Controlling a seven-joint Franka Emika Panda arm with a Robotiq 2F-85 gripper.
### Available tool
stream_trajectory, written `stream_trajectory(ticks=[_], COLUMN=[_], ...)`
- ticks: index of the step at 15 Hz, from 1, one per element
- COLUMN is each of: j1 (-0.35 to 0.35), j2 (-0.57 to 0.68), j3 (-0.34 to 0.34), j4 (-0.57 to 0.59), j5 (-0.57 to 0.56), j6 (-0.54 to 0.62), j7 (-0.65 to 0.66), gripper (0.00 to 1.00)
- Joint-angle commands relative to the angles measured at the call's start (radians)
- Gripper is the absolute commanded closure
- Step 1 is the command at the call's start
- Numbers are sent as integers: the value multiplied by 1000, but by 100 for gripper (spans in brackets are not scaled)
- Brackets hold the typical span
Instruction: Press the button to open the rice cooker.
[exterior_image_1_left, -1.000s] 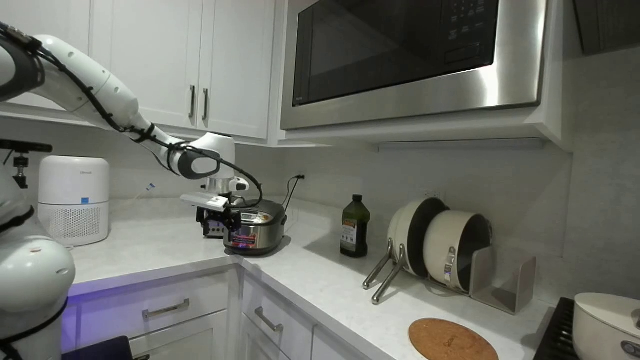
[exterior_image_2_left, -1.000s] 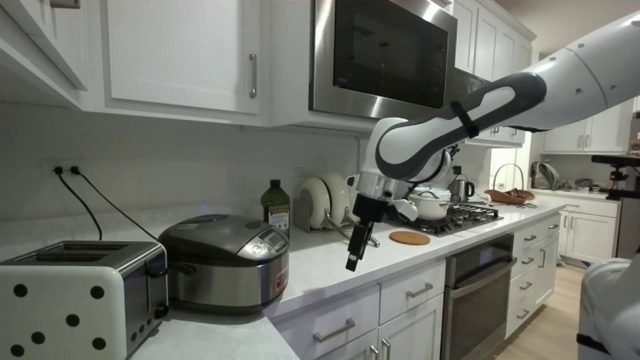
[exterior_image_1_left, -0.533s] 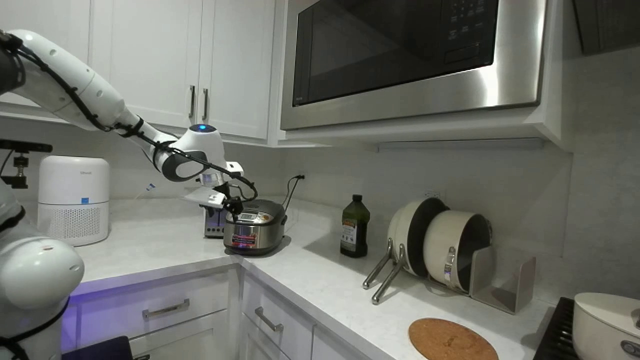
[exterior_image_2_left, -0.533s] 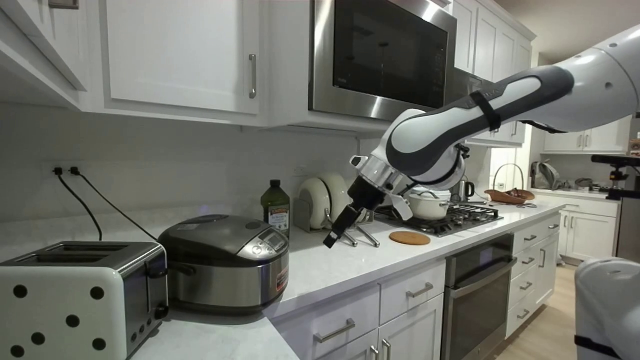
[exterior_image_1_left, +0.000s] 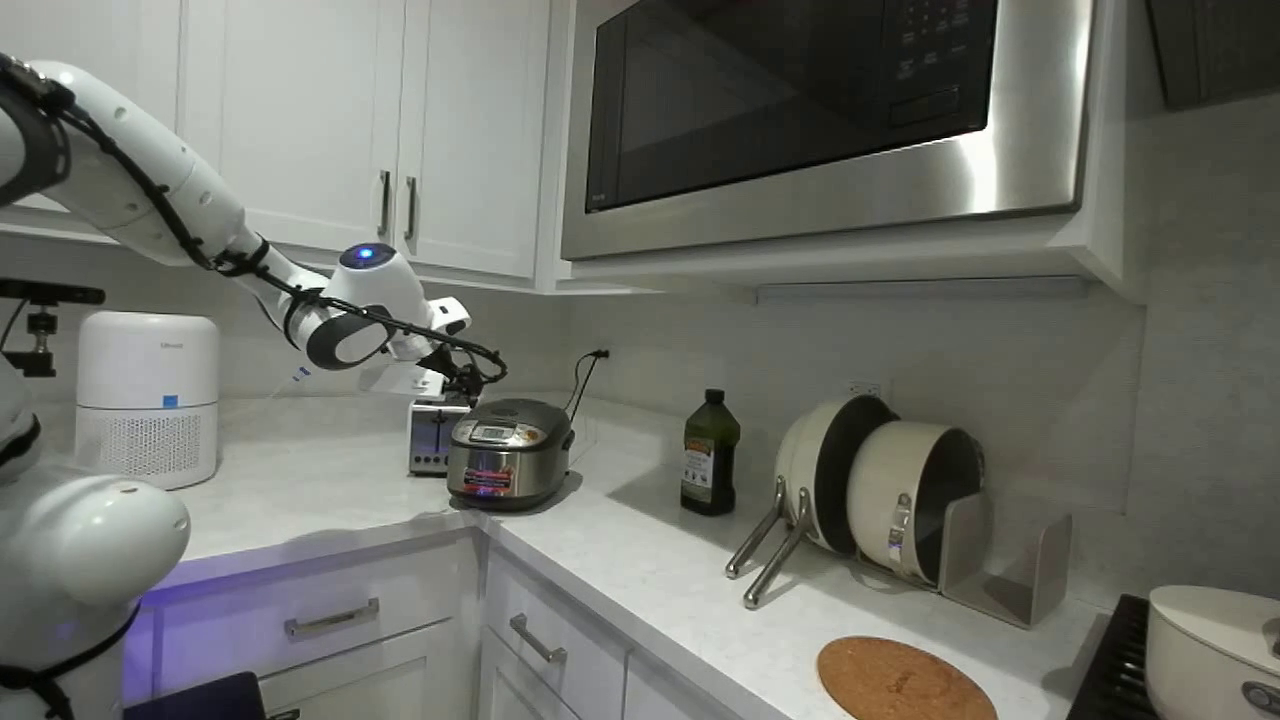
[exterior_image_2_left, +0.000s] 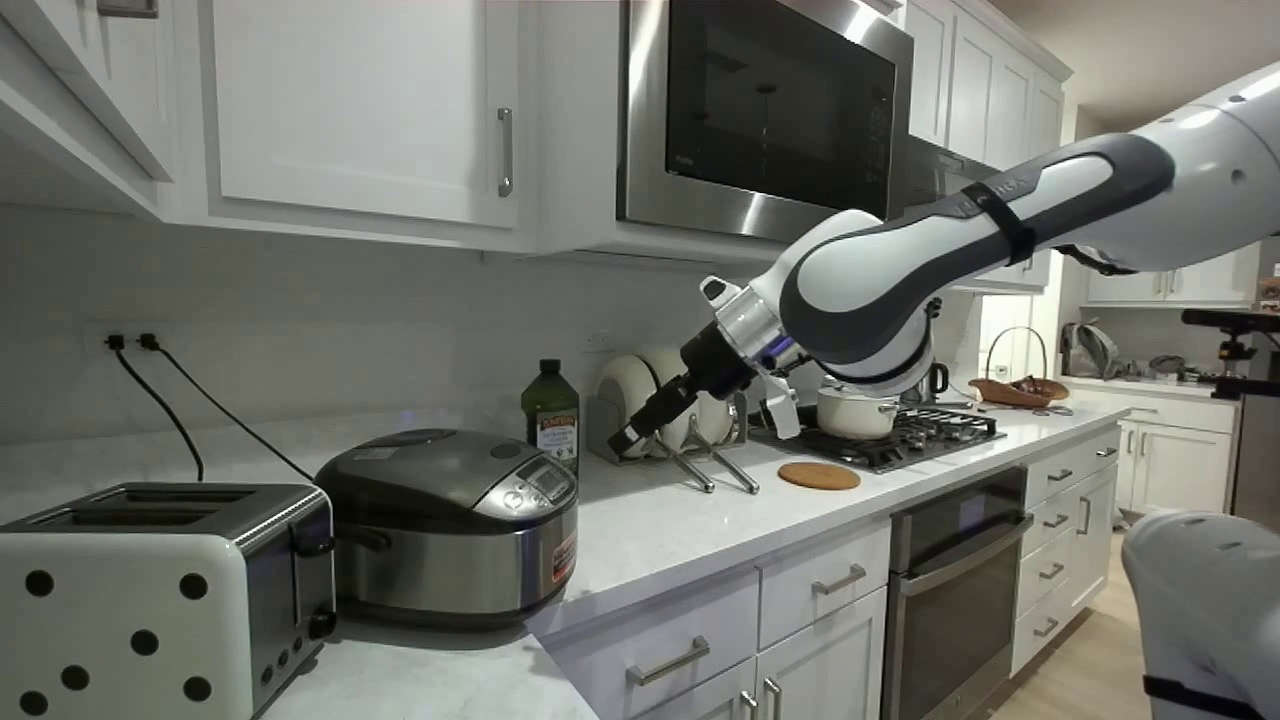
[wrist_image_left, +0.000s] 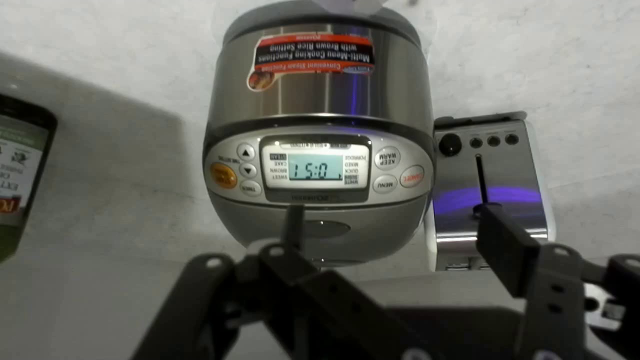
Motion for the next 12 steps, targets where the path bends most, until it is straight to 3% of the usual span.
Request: stream_trajectory(ticks=[1, 8, 9, 12], j1=[102, 140, 139, 140], j2=[19, 117, 137, 206], j3=[-70, -85, -83, -80], j4=[3, 50, 59, 93], j5=[-50, -48, -50, -47], j6=[99, 201, 220, 265], j7=[-12, -94, -95, -93], gripper=[41, 95, 100, 100])
